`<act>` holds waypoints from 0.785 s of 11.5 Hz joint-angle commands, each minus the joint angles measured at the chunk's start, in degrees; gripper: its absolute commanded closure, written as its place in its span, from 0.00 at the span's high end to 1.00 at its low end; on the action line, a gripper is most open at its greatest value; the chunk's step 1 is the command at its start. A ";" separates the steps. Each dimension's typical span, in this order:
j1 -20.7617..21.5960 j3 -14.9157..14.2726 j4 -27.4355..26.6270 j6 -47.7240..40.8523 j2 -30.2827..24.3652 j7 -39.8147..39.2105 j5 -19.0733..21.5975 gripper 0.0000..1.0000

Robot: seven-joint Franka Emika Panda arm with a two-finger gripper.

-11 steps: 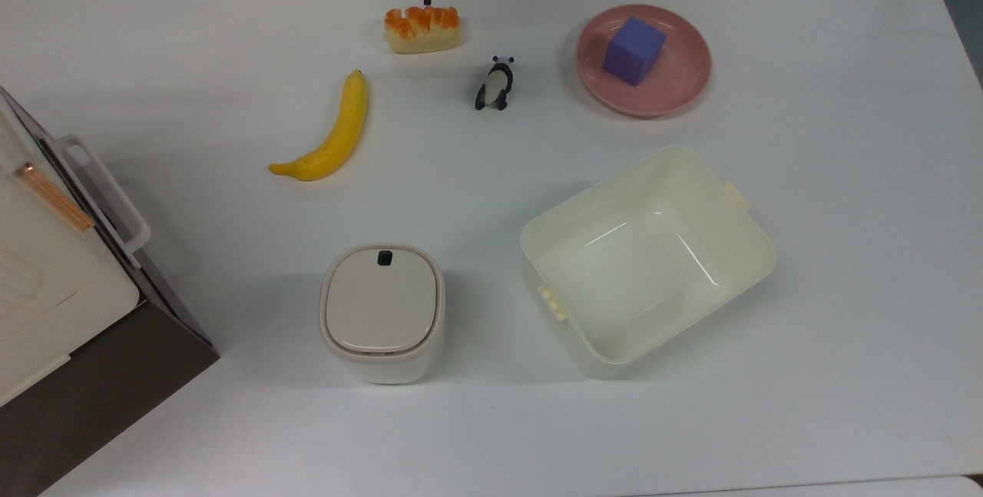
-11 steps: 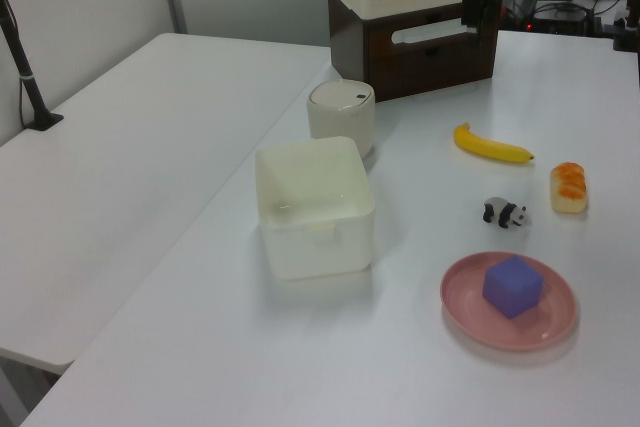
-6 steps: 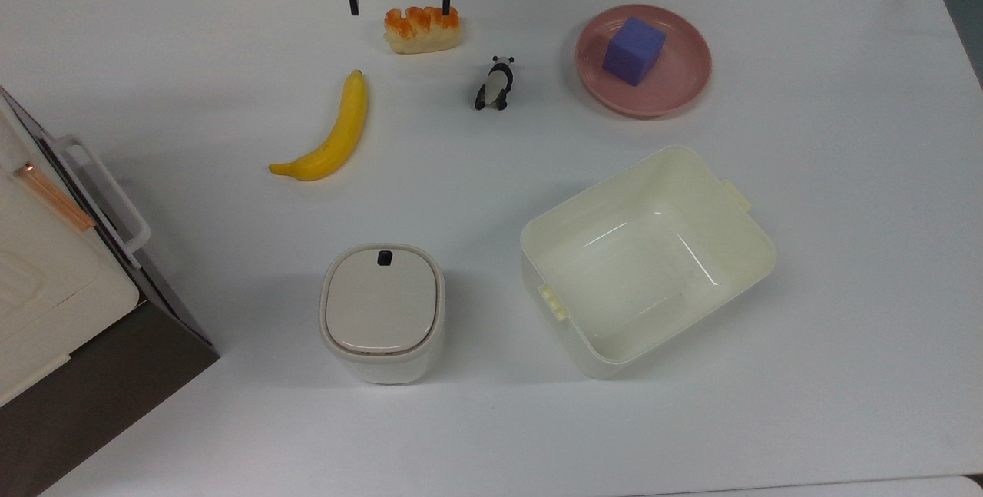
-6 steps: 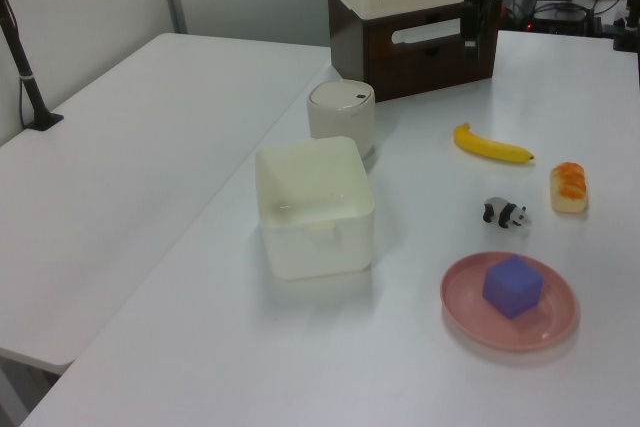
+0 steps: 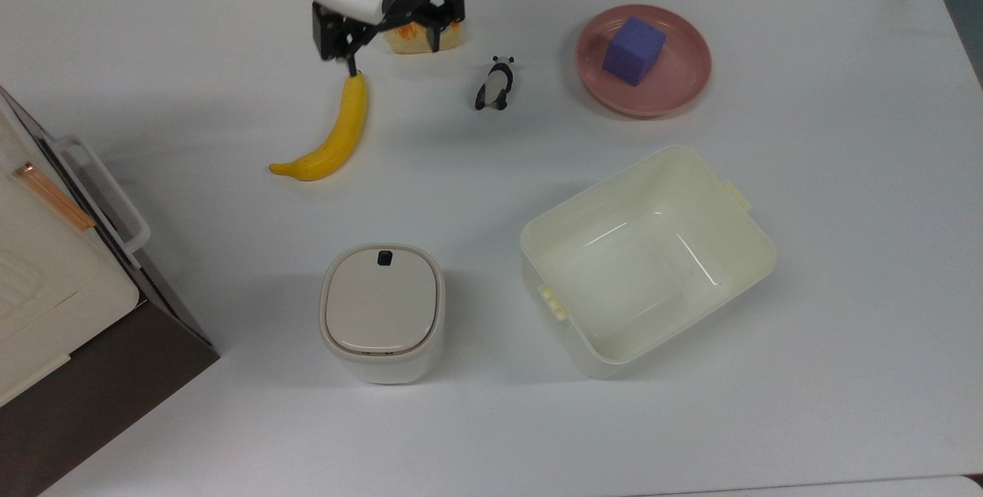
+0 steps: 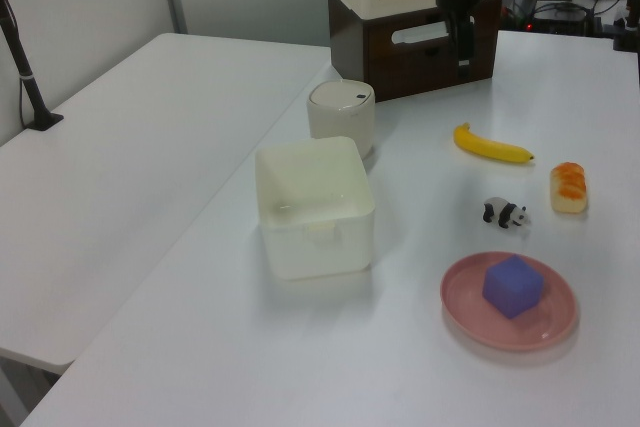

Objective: Slide open the drawer
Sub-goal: 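Move the open gripper toward the white drawer handle of the brown base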

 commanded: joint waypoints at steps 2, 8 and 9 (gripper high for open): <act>-4.33 -0.46 0.01 15.31 5.93 -15.17 -4.26 1.00; -11.72 -0.37 0.01 30.20 9.89 -23.62 -11.22 1.00; -12.43 -0.37 0.01 31.51 10.07 -23.62 -11.57 1.00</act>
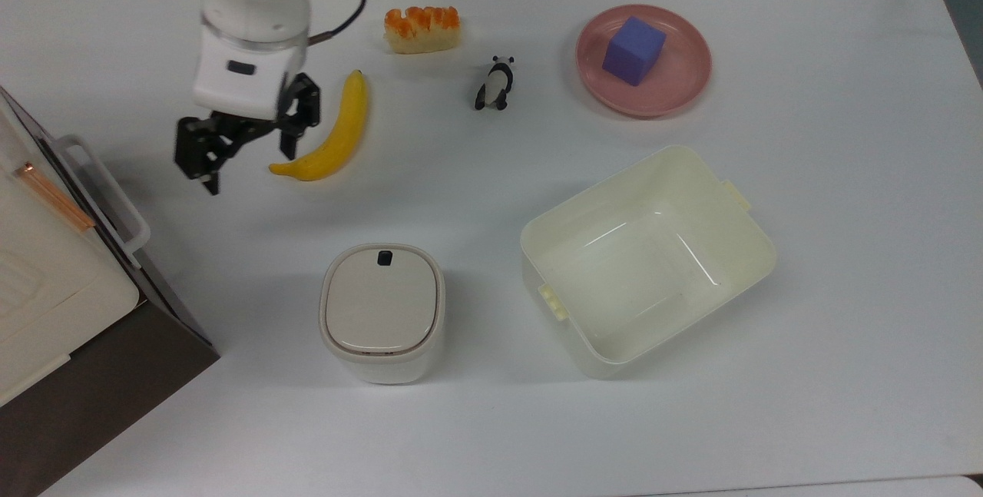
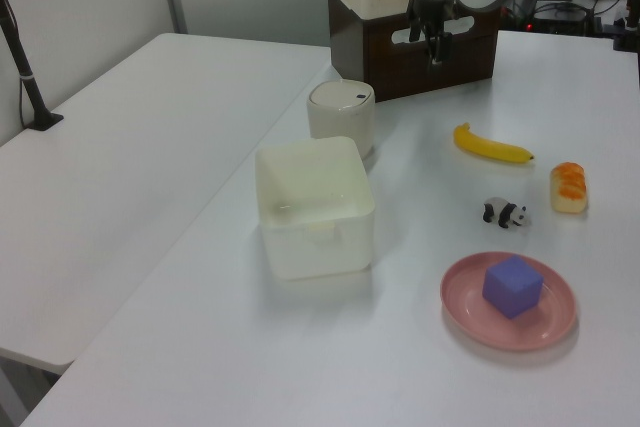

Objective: Slide open the drawer
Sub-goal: 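Move the open gripper toward the white drawer handle of the brown base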

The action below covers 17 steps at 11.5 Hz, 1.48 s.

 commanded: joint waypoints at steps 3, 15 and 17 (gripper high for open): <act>-4.15 -0.06 0.21 7.59 2.27 -1.58 -4.03 0.84; -6.53 -2.68 2.76 8.30 4.21 1.58 -5.00 0.72; -6.53 -3.39 2.93 8.30 5.00 1.58 -6.05 0.71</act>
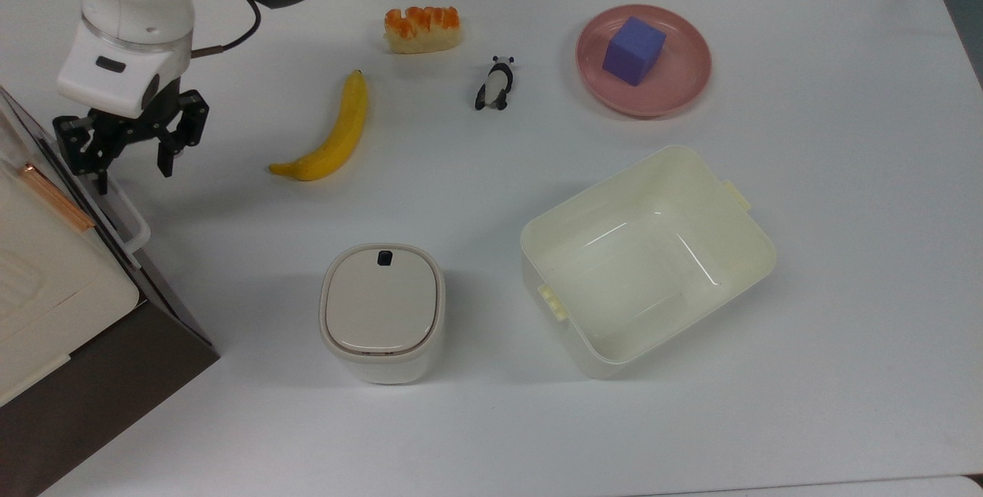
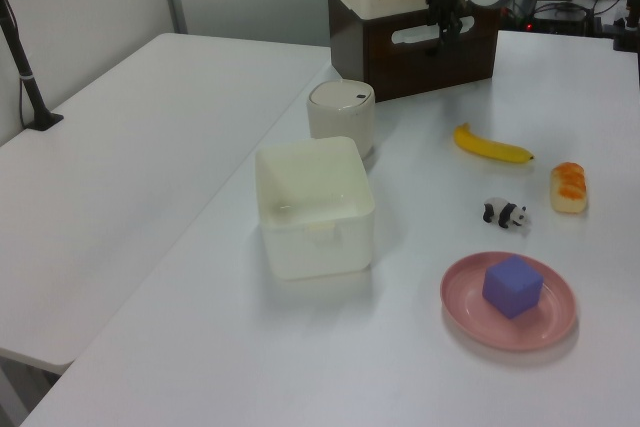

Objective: Slide open the drawer
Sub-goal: 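Close the gripper on the white drawer handle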

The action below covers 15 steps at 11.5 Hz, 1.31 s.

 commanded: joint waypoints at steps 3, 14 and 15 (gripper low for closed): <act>0.81 -1.65 2.19 1.13 2.21 1.79 -2.45 0.60; 0.81 -1.65 2.28 1.13 2.73 1.70 -4.55 0.00; 0.81 -1.56 2.20 1.13 3.00 1.61 -4.64 0.00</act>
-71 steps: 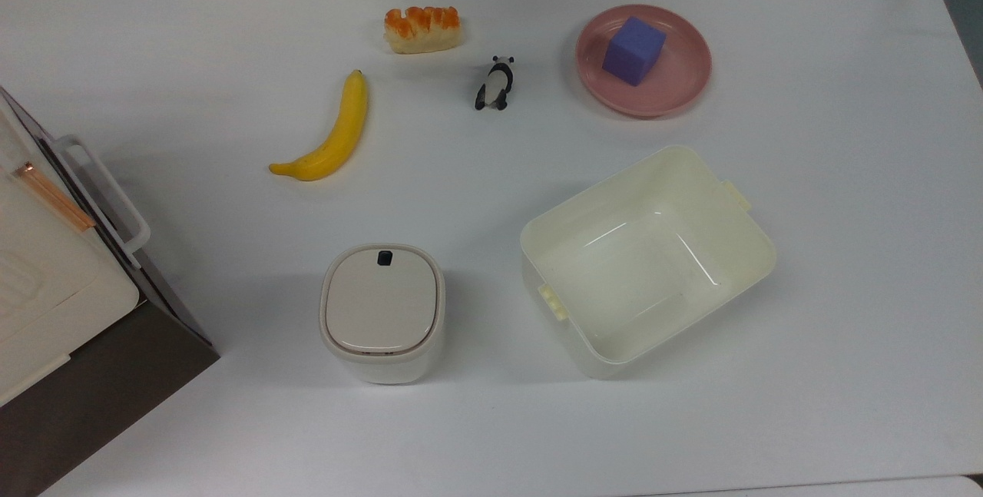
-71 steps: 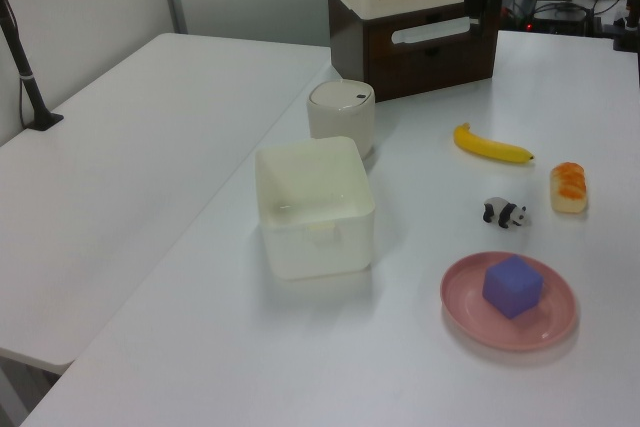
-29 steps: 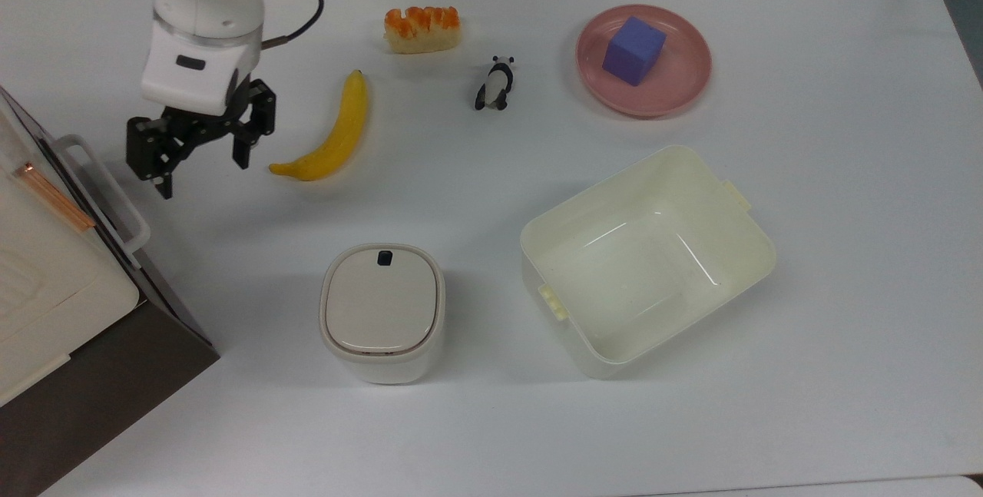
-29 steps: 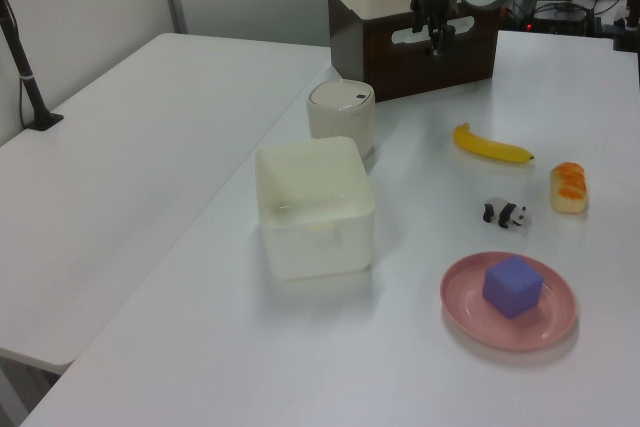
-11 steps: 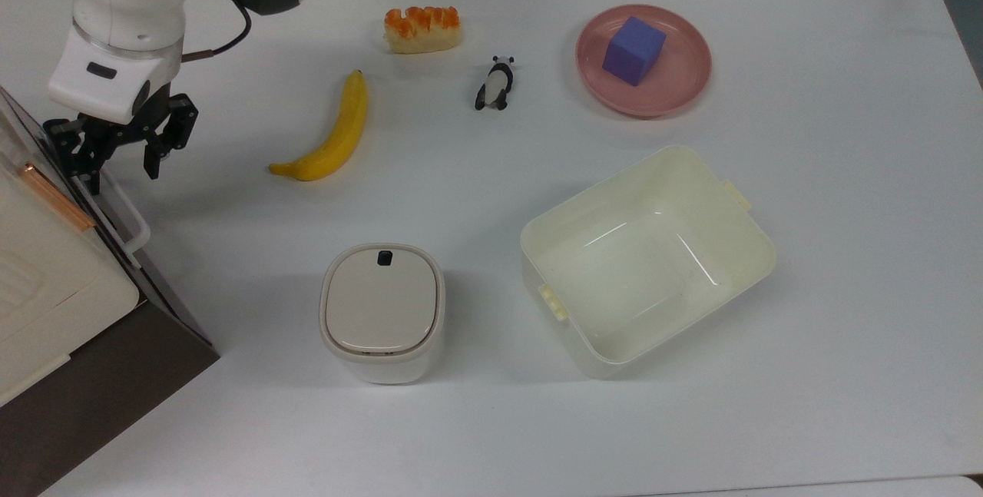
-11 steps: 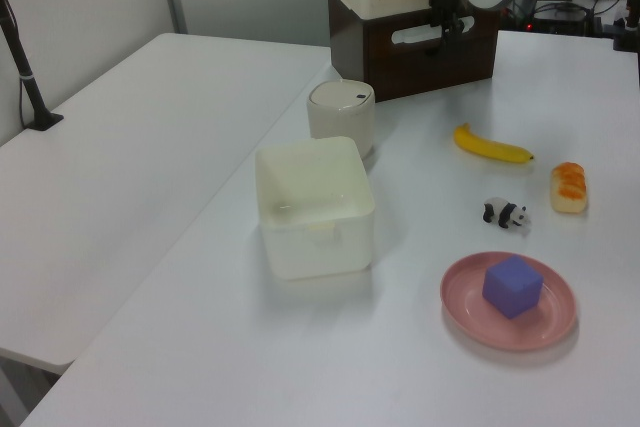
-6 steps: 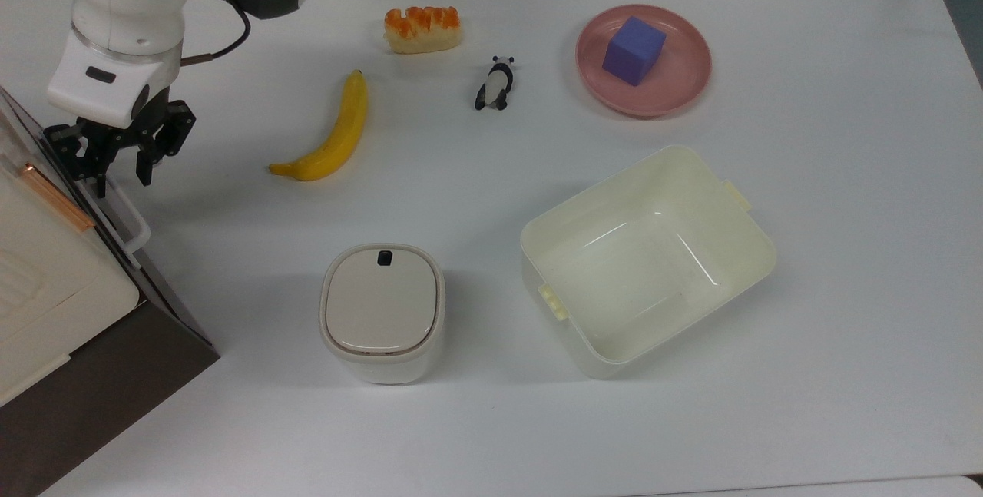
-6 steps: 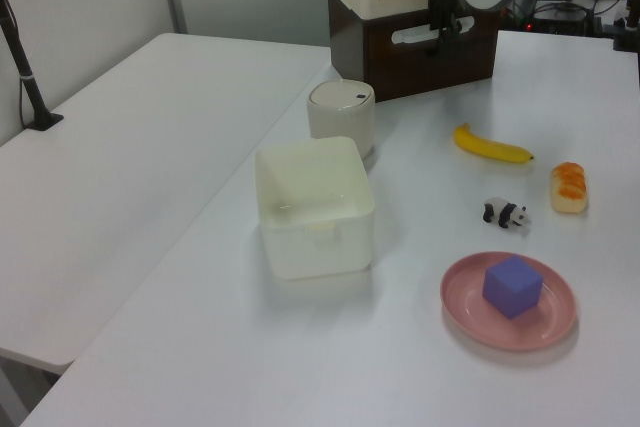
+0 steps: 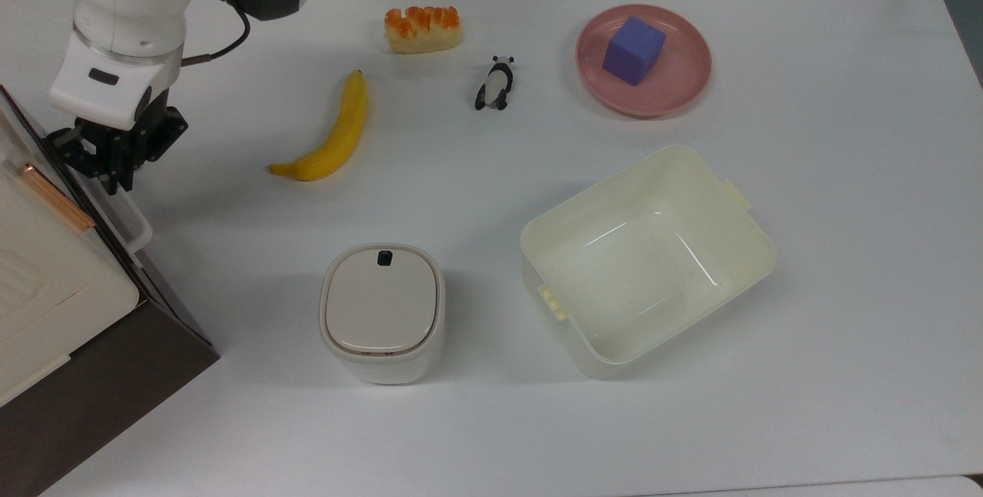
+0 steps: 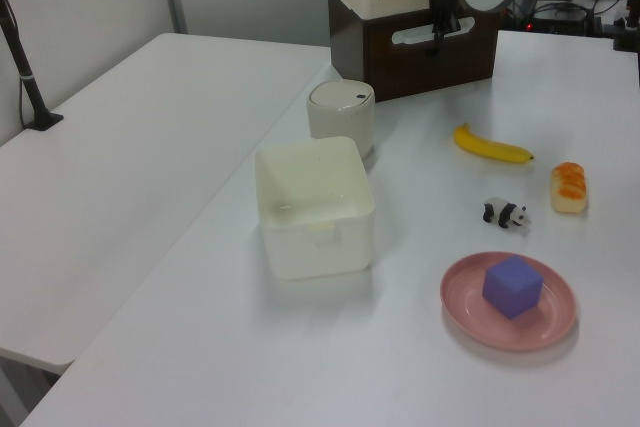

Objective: Slide open the drawer
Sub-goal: 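Close the gripper on the white drawer handle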

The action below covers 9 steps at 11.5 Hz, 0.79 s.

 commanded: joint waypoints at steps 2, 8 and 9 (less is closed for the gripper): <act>0.76 -0.80 0.55 0.97 1.11 1.69 -1.66 0.00; 2.33 -0.01 -6.81 0.97 -5.56 1.96 -2.11 0.00; 2.78 -0.01 -8.40 0.97 -6.70 2.04 -2.10 0.00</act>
